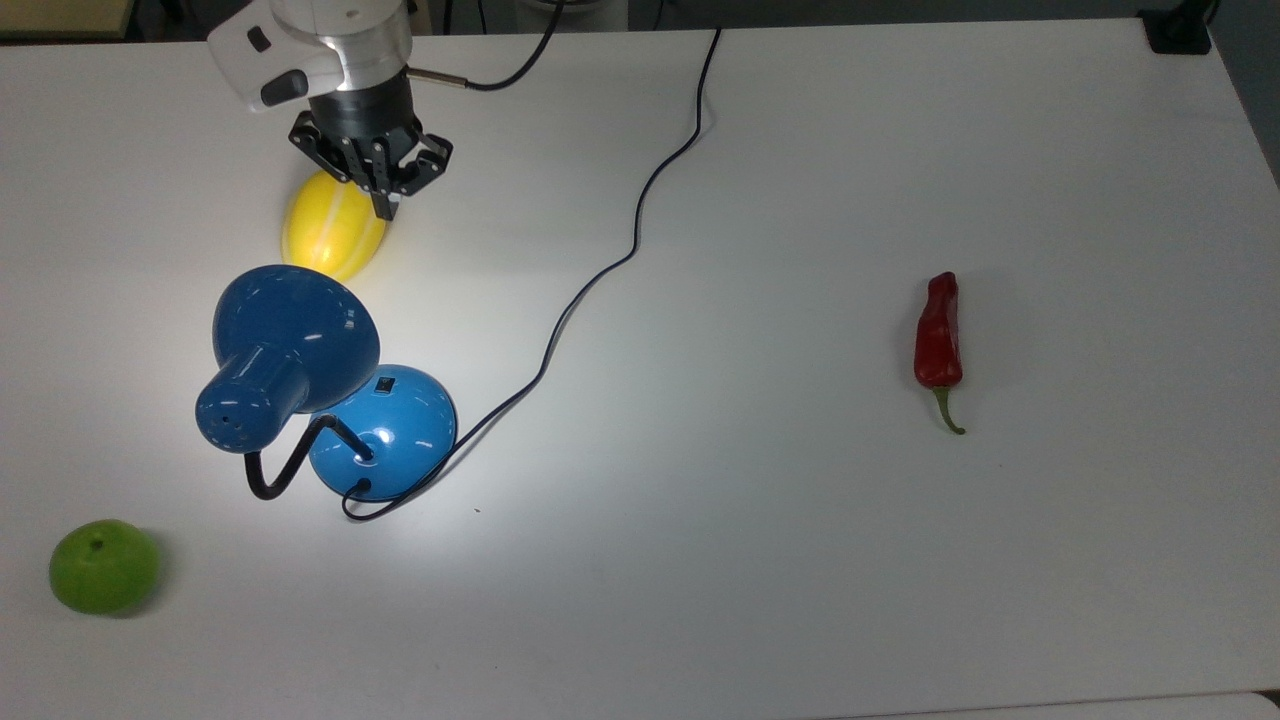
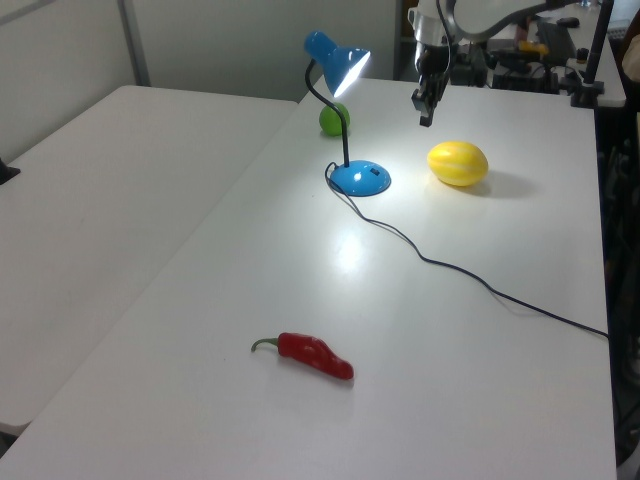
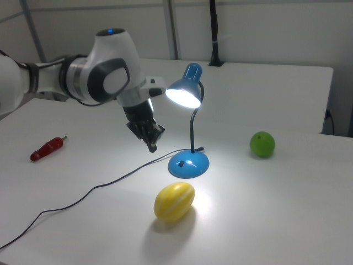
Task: Turn off lamp
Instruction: 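Move the gripper down toward the switch on the blue lamp base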
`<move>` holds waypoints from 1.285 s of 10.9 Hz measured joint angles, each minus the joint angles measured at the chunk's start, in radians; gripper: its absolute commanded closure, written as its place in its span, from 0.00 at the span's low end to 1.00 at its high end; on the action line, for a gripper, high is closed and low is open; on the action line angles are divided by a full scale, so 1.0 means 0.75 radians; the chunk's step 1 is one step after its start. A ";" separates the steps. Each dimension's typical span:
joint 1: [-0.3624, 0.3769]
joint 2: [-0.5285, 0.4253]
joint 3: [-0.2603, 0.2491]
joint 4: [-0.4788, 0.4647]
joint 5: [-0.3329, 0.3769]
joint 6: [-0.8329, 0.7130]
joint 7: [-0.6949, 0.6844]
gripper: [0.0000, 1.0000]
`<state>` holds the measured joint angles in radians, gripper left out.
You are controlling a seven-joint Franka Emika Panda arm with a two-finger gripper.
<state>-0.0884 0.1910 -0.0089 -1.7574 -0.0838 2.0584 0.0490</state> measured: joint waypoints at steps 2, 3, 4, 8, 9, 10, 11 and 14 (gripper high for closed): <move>-0.012 0.062 0.000 -0.045 0.000 0.153 0.013 1.00; -0.030 0.101 0.000 -0.048 0.000 0.220 0.017 1.00; -0.051 0.134 0.000 -0.049 0.000 0.291 0.017 1.00; -0.080 0.259 0.001 -0.050 0.000 0.525 0.017 1.00; -0.080 0.286 0.003 -0.049 0.000 0.573 0.017 1.00; -0.080 0.302 0.005 -0.049 0.000 0.593 0.017 1.00; -0.080 0.311 0.007 -0.048 0.000 0.615 0.017 1.00; -0.079 0.335 0.014 -0.048 0.000 0.704 0.017 1.00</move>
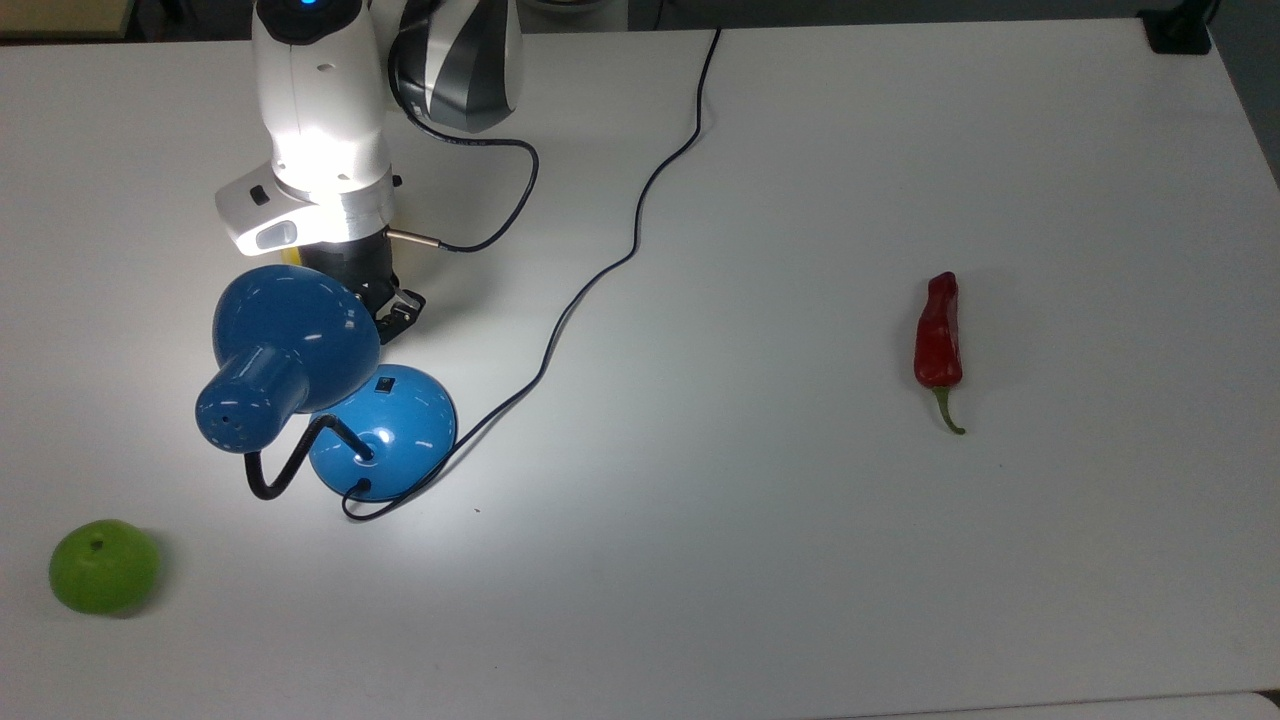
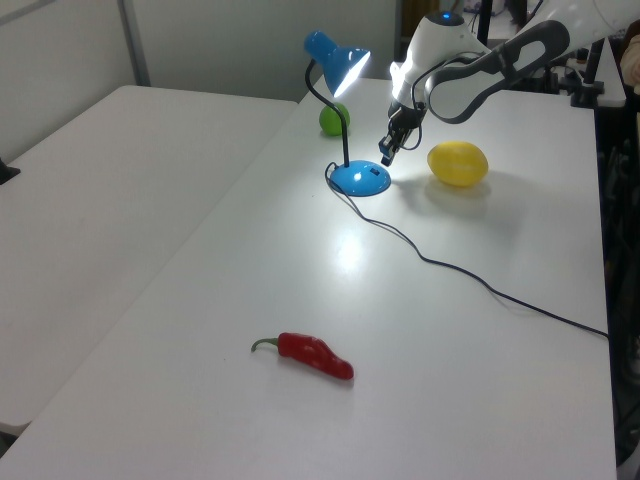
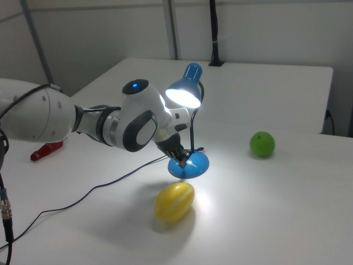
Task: Turn off lamp
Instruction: 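Move the gripper down toward the switch on the blue lamp base, then press down on the lamp base switch with the gripper fingers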
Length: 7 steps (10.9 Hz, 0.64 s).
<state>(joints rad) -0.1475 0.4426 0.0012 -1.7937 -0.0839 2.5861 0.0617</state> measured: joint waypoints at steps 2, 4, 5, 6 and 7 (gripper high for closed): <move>0.004 0.007 0.002 0.000 0.000 0.014 0.000 1.00; 0.008 0.008 0.003 0.001 0.000 0.019 0.000 1.00; 0.009 0.007 0.005 0.001 0.000 0.019 0.000 1.00; 0.010 0.008 0.007 0.001 0.000 0.019 0.000 1.00; 0.010 0.008 0.008 0.001 0.000 0.019 0.000 1.00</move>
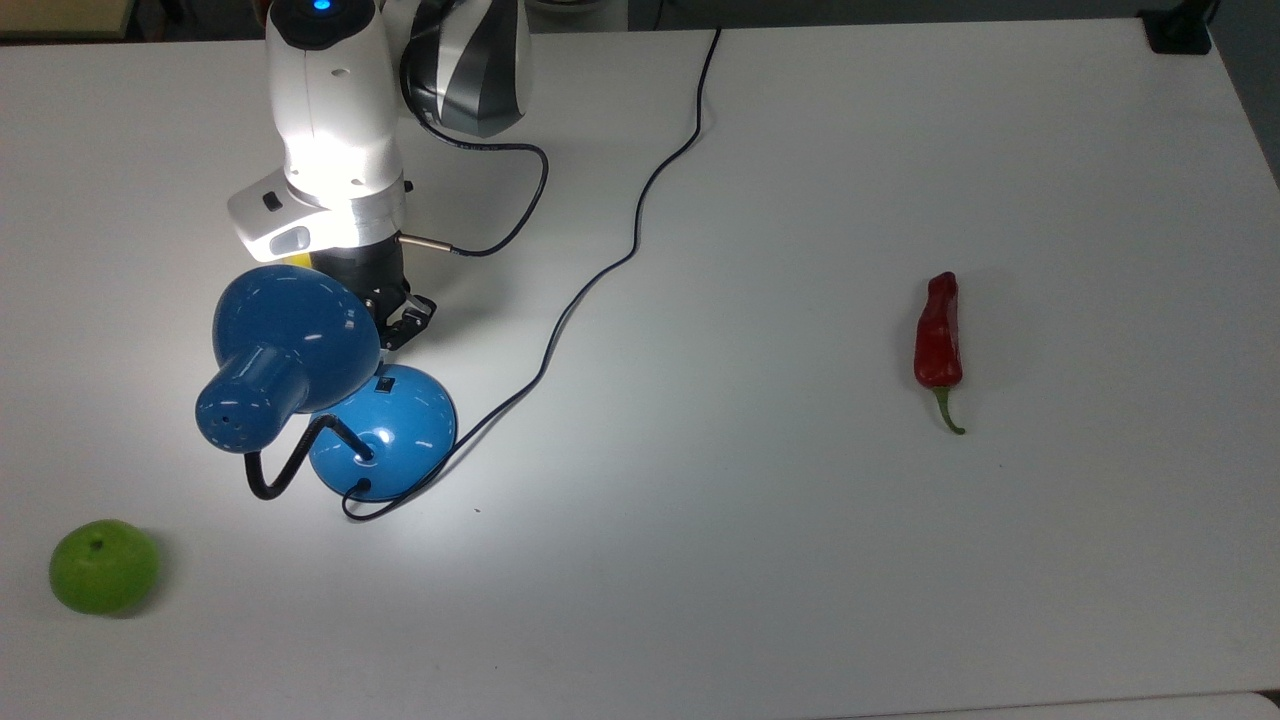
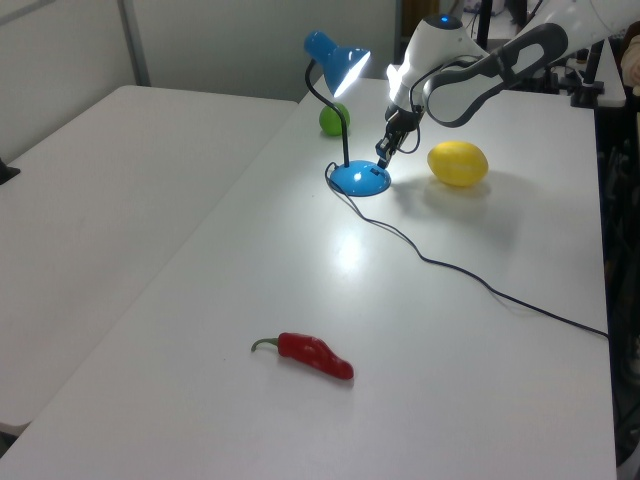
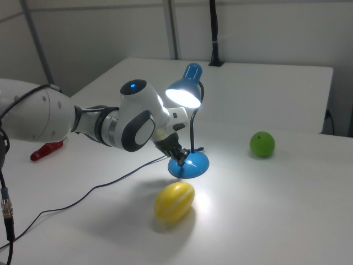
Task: Turn off lamp
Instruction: 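Press down on the lamp base switch with the gripper fingers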
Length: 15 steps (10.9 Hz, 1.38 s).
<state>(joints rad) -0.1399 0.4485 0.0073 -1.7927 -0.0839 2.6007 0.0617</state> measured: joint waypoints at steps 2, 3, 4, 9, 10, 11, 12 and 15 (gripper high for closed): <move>0.000 0.005 0.001 0.000 0.000 0.000 0.000 1.00; 0.000 0.007 0.002 0.002 0.000 0.000 0.000 1.00; 0.000 0.008 0.002 0.003 0.000 0.000 0.000 1.00; 0.001 0.015 0.017 0.006 0.000 0.020 0.000 1.00; 0.001 0.016 0.017 0.006 0.000 0.020 0.000 1.00; 0.001 0.019 0.017 0.006 0.000 0.020 0.000 1.00; 0.001 0.022 0.017 0.006 0.000 0.020 0.000 1.00; 0.000 0.025 0.017 0.005 0.000 0.020 0.000 1.00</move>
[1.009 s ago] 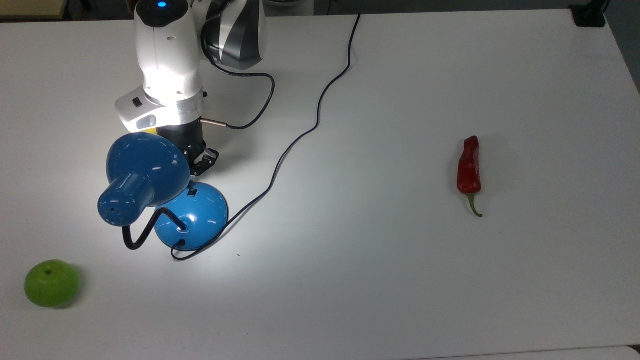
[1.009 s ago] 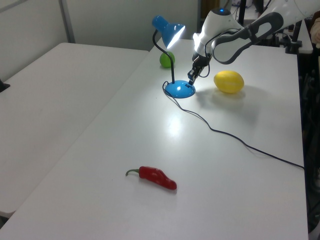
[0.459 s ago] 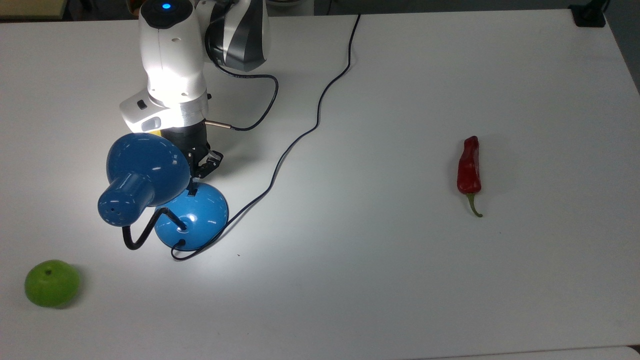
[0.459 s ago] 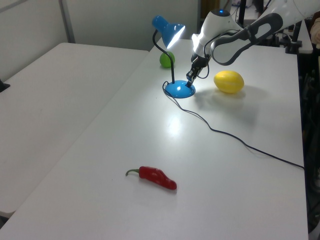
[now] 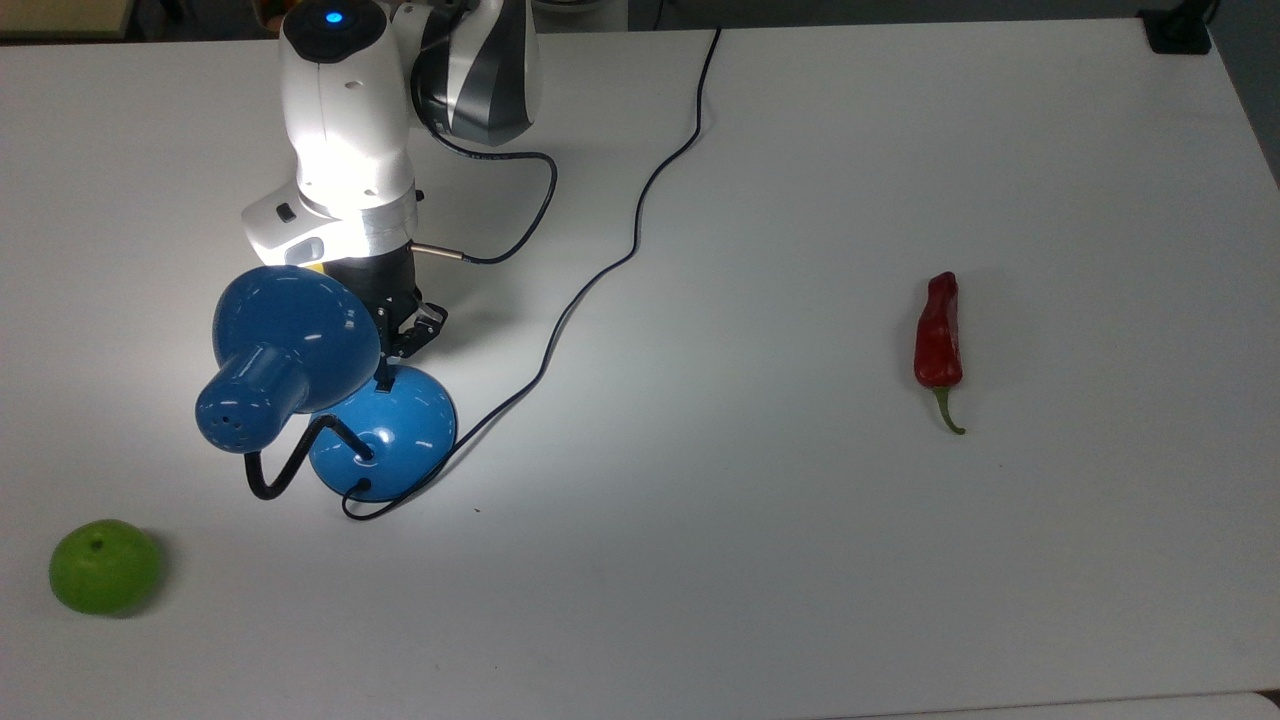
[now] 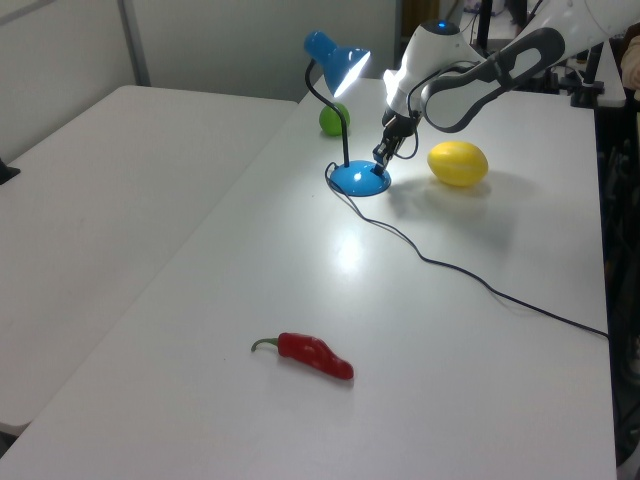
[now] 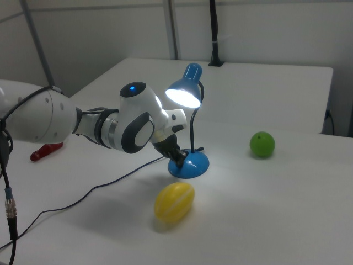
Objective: Turn off lamp
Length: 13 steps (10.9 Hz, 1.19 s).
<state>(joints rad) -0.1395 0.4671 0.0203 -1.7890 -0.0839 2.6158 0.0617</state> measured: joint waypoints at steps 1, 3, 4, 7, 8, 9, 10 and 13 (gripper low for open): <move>0.000 0.004 0.000 -0.001 0.000 0.000 0.000 1.00; 0.000 0.004 0.000 0.000 0.000 0.000 0.000 1.00; 0.000 0.004 0.000 -0.001 0.000 0.000 0.000 1.00; 0.000 0.000 0.000 0.000 0.000 -0.062 0.000 1.00; 0.000 0.001 0.001 -0.003 0.000 -0.077 0.000 1.00; 0.000 0.000 0.001 -0.002 0.000 -0.102 0.000 1.00; 0.000 -0.006 0.003 0.000 0.000 -0.150 0.000 1.00; 0.001 -0.083 0.038 0.008 0.000 -0.313 0.000 1.00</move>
<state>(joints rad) -0.1391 0.4050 0.0488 -1.7833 -0.0839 2.3808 0.0617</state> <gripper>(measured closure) 0.991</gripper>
